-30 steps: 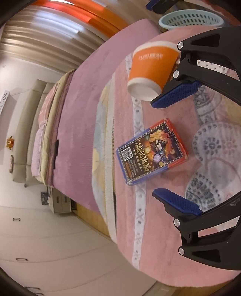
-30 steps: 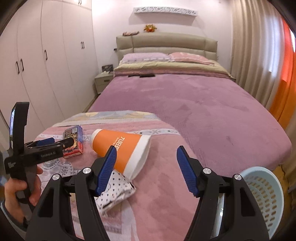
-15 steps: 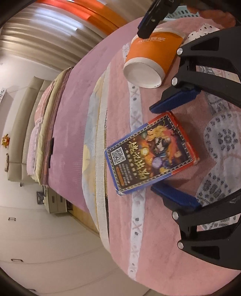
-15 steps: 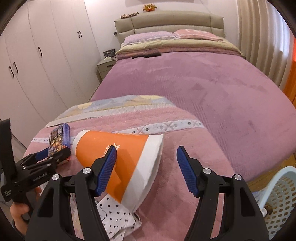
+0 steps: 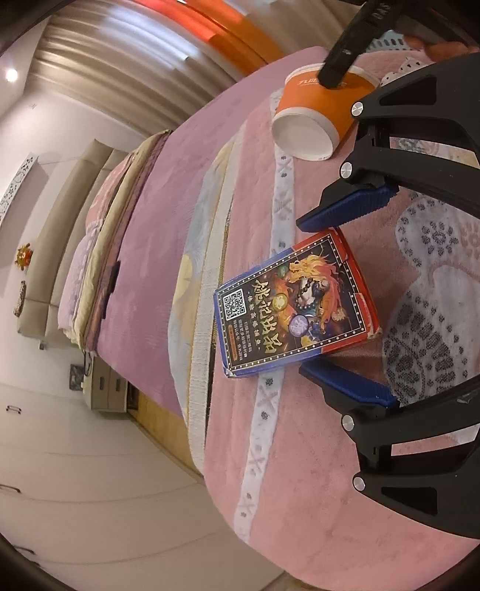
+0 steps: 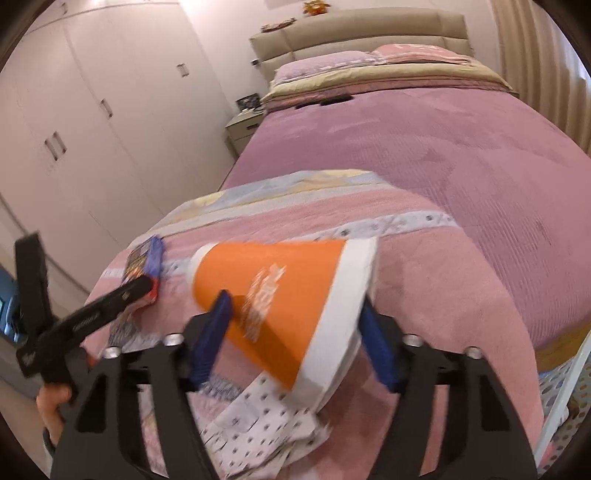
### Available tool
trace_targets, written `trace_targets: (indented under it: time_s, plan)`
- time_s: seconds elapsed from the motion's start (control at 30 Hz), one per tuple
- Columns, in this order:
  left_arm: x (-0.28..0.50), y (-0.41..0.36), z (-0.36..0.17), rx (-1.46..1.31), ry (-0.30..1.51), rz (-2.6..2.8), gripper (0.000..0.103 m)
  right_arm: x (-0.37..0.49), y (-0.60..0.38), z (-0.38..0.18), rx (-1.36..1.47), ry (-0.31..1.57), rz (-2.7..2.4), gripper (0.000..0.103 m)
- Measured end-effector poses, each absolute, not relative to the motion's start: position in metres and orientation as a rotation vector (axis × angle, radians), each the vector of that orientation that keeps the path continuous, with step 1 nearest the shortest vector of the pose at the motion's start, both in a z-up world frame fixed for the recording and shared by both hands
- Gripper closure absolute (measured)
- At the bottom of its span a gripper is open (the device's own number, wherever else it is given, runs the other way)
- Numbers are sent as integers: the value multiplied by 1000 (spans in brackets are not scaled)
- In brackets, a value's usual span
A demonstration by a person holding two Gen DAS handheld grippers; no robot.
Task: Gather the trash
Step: 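Grasp the card game box with the left gripper while the right gripper grasps the orange cup, then carry the box and orange cup to the blue basket and open both grippers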
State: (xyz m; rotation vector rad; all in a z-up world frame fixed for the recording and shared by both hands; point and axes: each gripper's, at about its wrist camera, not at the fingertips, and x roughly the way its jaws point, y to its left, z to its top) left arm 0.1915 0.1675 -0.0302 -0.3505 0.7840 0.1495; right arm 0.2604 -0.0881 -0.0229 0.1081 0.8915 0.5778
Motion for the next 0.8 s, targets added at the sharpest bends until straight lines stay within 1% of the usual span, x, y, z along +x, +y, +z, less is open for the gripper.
trace_targets:
  time_s: [0.03, 0.1, 0.13, 0.17, 0.2, 0.23, 0.37, 0.4, 0.63, 0.8]
  plan:
    - [191, 166, -29, -344, 779, 144, 33, 258, -87, -23, 111, 895, 594, 55]
    - [191, 162, -27, -331, 768, 127, 33, 254, -87, -22, 138, 905, 638, 73]
    - [191, 161, -26, -326, 764, 123, 33, 252, -88, -21, 153, 906, 656, 77]
    - [191, 159, -25, -317, 757, 121, 33, 249, -88, -20, 169, 905, 691, 84]
    - [189, 157, -23, -304, 747, 120, 33, 246, -87, -18, 175, 900, 711, 88]
    - [188, 155, -22, -291, 738, 122, 33, 242, -85, -15, 172, 895, 723, 89]
    - [185, 144, -13, -238, 701, 140, 34, 224, -73, -2, 155, 871, 764, 99]
    - [183, 142, -10, -235, 688, 131, 34, 220, -72, 2, 149, 859, 762, 101]
    - [163, 118, 24, -206, 612, 56, 34, 182, -89, 45, 89, 727, 690, 101]
    - [146, 89, 48, -181, 571, -29, 34, 167, -116, 61, 86, 681, 650, 101]
